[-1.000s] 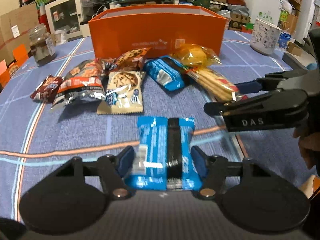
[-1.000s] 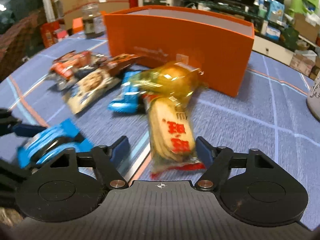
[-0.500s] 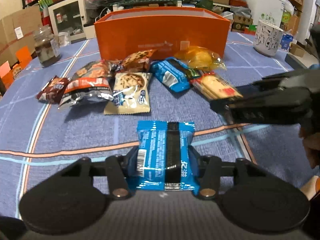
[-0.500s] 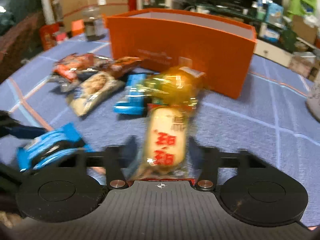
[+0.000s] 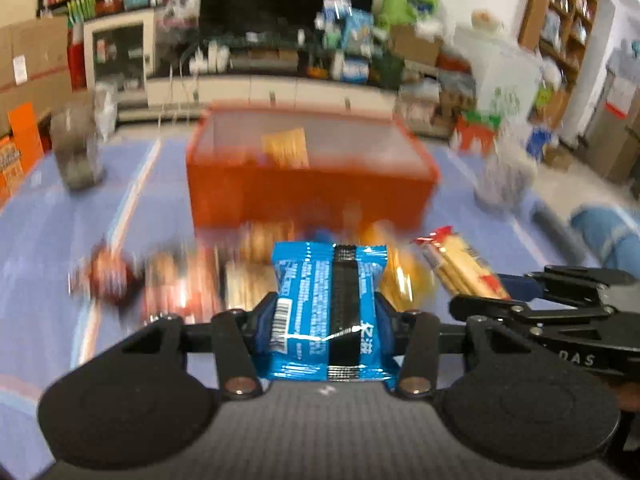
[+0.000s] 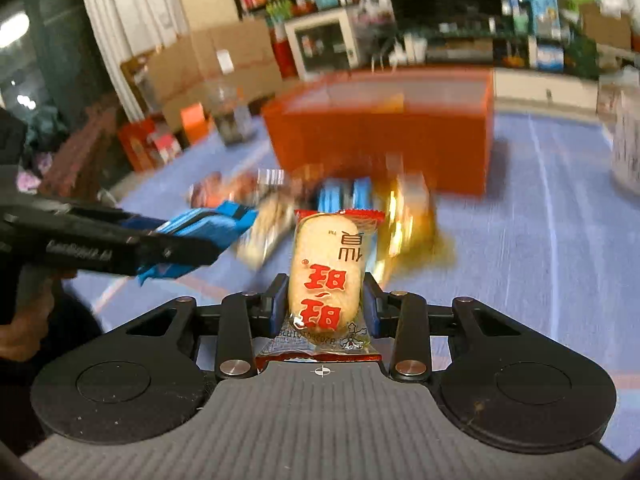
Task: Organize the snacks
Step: 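Carry both packs over the orange box and open both tools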
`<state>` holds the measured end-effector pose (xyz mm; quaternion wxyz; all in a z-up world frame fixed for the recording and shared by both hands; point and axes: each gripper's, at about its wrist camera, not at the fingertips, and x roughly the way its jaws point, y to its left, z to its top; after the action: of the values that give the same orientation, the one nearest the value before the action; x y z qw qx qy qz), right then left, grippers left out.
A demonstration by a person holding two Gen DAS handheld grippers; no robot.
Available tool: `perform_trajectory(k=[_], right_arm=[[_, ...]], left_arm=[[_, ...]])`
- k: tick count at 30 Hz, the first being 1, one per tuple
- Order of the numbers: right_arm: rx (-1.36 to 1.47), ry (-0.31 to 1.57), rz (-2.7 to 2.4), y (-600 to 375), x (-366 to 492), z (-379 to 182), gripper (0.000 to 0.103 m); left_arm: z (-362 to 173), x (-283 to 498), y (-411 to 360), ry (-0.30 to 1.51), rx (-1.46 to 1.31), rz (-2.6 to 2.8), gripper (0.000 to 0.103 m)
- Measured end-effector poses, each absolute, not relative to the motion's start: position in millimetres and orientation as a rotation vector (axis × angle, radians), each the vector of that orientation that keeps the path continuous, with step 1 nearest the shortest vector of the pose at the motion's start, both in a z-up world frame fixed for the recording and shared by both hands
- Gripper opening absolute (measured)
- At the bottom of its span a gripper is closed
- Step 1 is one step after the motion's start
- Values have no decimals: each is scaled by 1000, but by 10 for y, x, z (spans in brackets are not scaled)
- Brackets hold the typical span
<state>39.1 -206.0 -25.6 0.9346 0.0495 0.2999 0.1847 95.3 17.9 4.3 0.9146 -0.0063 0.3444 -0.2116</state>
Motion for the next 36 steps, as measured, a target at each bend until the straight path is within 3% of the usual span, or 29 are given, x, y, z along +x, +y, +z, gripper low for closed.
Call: perform_trajectory(k=[6, 16, 18, 19, 24, 29, 32, 36], right_arm=[[32, 461, 226, -2250, 1533, 224, 22], [-14, 583, 203, -2059, 2650, -379, 27], [-18, 570, 198, -2059, 2659, -378, 41], [-24, 561, 201, -2055, 2639, -358, 46], [-22, 515, 180, -2110, 2464, -197, 53], [-7, 485, 198, -2095, 2209, -33, 69], [53, 463, 210, -2108, 1999, 16, 79], [123, 500, 267, -2053, 1746, -53, 79]], left_arm=[[336, 2085, -85, 640, -113, -429, 48], [-82, 3057, -614, 691, -45, -377, 52], [-141, 3071, -609, 684, -37, -352, 68], [-138, 3052, -585, 672, -38, -337, 68], [46, 2818, -401, 626, -58, -337, 69], [218, 2395, -139, 594, -46, -322, 73], [196, 2124, 73, 601, -41, -297, 84], [44, 1741, 374, 604, -8, -252, 88]])
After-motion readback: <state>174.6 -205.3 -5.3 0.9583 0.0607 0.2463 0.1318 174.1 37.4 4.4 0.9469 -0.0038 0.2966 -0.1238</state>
